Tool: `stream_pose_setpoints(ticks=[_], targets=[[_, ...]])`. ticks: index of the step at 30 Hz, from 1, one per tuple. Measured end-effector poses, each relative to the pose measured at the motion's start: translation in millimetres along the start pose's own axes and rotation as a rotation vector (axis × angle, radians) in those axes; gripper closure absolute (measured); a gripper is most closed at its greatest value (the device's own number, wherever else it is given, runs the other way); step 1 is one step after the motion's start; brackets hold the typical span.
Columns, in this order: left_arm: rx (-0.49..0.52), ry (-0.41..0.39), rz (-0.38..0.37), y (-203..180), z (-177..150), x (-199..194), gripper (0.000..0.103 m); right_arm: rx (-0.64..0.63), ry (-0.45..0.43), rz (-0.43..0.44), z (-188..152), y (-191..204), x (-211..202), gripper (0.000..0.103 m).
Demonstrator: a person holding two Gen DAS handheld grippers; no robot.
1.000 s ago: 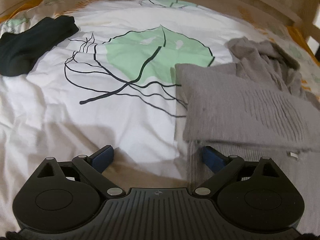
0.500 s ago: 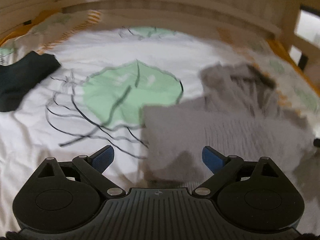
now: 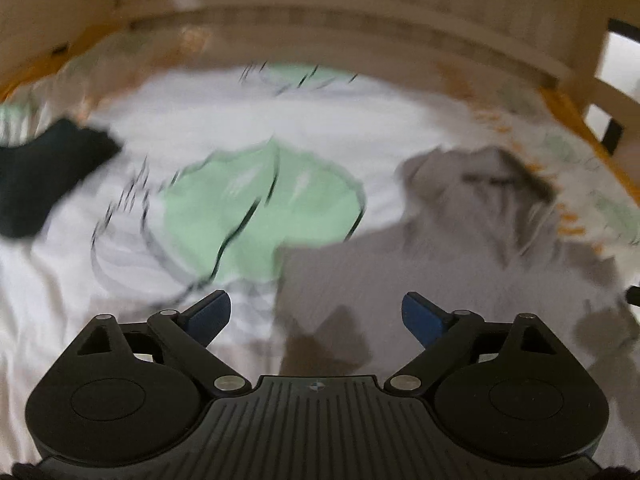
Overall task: Fold large clothes
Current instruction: 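Grasp the hoodie hem with both grippers and fold it toward the hood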
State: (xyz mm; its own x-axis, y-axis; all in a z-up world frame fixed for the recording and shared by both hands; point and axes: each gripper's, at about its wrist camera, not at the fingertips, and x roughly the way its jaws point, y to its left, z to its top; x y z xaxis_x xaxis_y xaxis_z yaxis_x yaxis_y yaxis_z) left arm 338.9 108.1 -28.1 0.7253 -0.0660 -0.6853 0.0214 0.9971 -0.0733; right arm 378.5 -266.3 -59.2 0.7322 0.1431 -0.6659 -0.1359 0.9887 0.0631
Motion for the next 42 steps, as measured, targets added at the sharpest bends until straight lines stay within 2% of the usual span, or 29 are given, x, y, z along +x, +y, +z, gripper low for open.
stream_pose_setpoints(ticks=[2,4,6,8,9,17,23,25,27,29,32,36,39,42], targets=[[0.011,-0.009,-0.016,-11,17,8,0.010,-0.002,-0.008,0.010,17,-1,7,0.035],[0.012,-0.006,-0.041,-25,34,22,0.018,-0.003,-0.013,0.013,34,-2,17,0.035],[0.024,0.013,-0.072,-39,50,41,0.035,-0.012,-0.024,0.015,49,-3,28,0.035],[0.044,0.019,-0.100,-56,64,61,0.046,-0.026,-0.035,0.011,64,-3,42,0.035],[0.060,0.014,-0.108,-65,69,69,0.049,-0.034,-0.040,0.007,71,-2,50,0.035],[0.191,0.012,-0.080,-124,99,139,0.049,-0.046,-0.041,-0.018,107,-3,112,0.035],[0.286,0.051,-0.060,-160,101,176,0.048,-0.040,0.000,-0.039,109,-7,148,0.035],[0.338,0.083,-0.020,-170,95,190,0.048,-0.031,0.014,-0.045,104,-11,155,0.035],[0.431,0.089,0.072,-178,87,201,0.046,-0.017,0.023,-0.045,100,-14,159,0.035],[0.459,0.074,0.147,-173,84,202,0.047,-0.011,0.029,-0.046,98,-16,161,0.035],[0.355,0.050,0.200,-144,90,190,0.047,-0.028,0.023,-0.063,99,-17,157,0.035],[0.279,0.013,0.214,-94,91,167,0.046,-0.049,0.007,-0.090,100,-21,147,0.035],[0.238,0.031,0.169,-66,84,157,0.042,-0.058,0.014,-0.110,97,-25,146,0.035],[0.241,0.042,0.143,-50,70,152,0.038,-0.048,0.030,-0.120,91,-31,146,0.035]])
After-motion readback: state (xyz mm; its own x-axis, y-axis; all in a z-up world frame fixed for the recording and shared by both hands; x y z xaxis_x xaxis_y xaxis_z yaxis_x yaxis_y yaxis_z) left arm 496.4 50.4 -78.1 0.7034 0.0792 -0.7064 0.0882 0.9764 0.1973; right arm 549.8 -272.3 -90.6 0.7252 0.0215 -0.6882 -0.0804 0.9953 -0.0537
